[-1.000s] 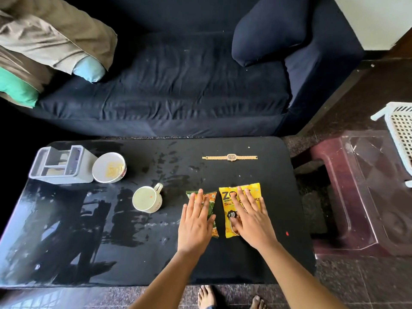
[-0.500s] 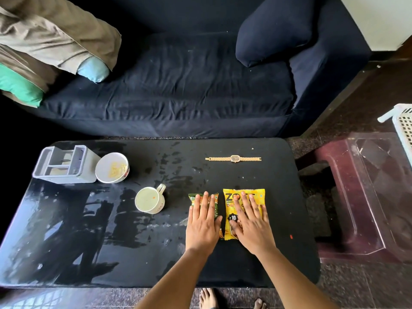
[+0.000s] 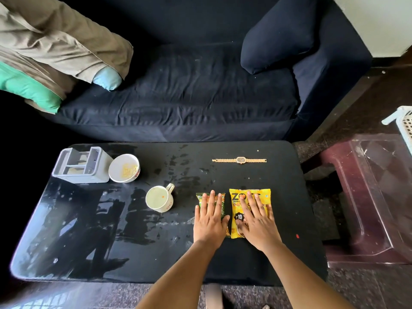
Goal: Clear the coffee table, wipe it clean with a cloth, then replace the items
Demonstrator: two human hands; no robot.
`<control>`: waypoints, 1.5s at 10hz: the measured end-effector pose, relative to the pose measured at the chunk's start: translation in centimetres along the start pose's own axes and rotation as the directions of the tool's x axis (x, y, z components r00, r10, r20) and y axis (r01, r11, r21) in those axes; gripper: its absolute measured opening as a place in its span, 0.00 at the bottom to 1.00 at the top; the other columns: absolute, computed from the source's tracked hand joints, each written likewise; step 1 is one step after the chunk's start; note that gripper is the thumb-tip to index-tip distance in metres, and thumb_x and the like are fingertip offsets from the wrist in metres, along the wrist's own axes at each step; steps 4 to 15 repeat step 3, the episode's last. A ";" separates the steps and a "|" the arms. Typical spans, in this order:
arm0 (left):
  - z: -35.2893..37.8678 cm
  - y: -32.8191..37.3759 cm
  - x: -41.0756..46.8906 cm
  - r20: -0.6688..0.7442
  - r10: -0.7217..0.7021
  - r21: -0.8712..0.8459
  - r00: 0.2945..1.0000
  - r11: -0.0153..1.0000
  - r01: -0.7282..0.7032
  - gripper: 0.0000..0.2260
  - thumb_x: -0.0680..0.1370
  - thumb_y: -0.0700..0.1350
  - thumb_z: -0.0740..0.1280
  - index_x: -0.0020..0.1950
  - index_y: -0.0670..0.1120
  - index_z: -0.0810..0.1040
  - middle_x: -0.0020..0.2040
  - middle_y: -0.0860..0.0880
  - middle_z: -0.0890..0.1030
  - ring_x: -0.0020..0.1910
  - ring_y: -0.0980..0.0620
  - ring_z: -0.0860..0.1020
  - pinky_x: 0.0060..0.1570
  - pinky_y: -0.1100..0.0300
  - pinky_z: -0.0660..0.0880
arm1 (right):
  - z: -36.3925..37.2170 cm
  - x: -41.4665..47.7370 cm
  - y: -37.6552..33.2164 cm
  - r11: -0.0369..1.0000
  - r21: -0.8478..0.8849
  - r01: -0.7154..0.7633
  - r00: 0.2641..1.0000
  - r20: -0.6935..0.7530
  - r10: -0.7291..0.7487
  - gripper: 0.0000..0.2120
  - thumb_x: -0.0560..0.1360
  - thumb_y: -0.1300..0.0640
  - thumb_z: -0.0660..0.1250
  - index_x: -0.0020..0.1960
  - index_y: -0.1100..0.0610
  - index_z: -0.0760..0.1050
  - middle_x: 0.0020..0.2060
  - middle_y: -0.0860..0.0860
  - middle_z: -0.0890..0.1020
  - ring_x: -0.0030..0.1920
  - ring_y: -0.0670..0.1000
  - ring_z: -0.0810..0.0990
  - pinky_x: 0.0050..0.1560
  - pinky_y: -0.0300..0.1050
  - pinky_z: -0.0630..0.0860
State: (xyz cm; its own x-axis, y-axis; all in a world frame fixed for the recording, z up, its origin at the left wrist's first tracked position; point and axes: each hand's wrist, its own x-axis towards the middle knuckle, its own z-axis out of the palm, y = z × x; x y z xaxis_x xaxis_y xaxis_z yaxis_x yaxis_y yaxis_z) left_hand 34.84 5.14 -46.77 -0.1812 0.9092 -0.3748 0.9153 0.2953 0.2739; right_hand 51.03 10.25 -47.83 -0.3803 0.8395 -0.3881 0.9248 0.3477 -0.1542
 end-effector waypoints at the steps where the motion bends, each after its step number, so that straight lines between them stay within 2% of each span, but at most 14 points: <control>1: -0.7 0.1 0.1 0.027 0.022 0.019 0.999 1.000 -0.022 0.30 0.81 0.58 0.50 0.78 0.52 0.39 0.78 0.50 0.39 0.76 0.46 0.37 0.74 0.46 0.42 | -0.6 0.0 -0.5 0.999 -0.008 0.039 0.999 0.011 -0.039 0.33 0.77 0.36 0.42 0.77 0.50 0.45 0.76 0.53 0.51 0.75 0.59 0.55 0.68 0.63 0.60; 2: -2.0 0.6 -0.2 0.038 0.021 0.024 0.999 0.999 -0.022 0.31 0.81 0.57 0.53 0.78 0.54 0.40 0.78 0.48 0.38 0.76 0.45 0.36 0.74 0.46 0.40 | -1.5 0.0 -0.5 0.998 0.005 0.062 0.998 0.023 -0.062 0.36 0.78 0.38 0.50 0.74 0.49 0.31 0.76 0.51 0.40 0.76 0.56 0.40 0.73 0.59 0.44; 3: -2.3 1.0 -0.8 0.000 0.025 -0.024 1.000 0.999 -0.025 0.30 0.81 0.57 0.55 0.78 0.54 0.44 0.78 0.47 0.40 0.77 0.46 0.37 0.74 0.47 0.40 | -2.7 -0.3 -1.1 0.998 0.054 0.025 0.999 -0.028 -0.024 0.36 0.79 0.43 0.57 0.77 0.49 0.39 0.77 0.51 0.46 0.77 0.54 0.43 0.74 0.57 0.44; 15: -2.3 1.0 -0.8 0.000 0.025 -0.024 1.000 0.999 -0.025 0.30 0.81 0.57 0.55 0.78 0.54 0.44 0.78 0.47 0.40 0.77 0.46 0.37 0.74 0.47 0.40 | -2.7 -0.3 -1.1 0.998 0.054 0.025 0.999 -0.028 -0.024 0.36 0.79 0.43 0.57 0.77 0.49 0.39 0.77 0.51 0.46 0.77 0.54 0.43 0.74 0.57 0.44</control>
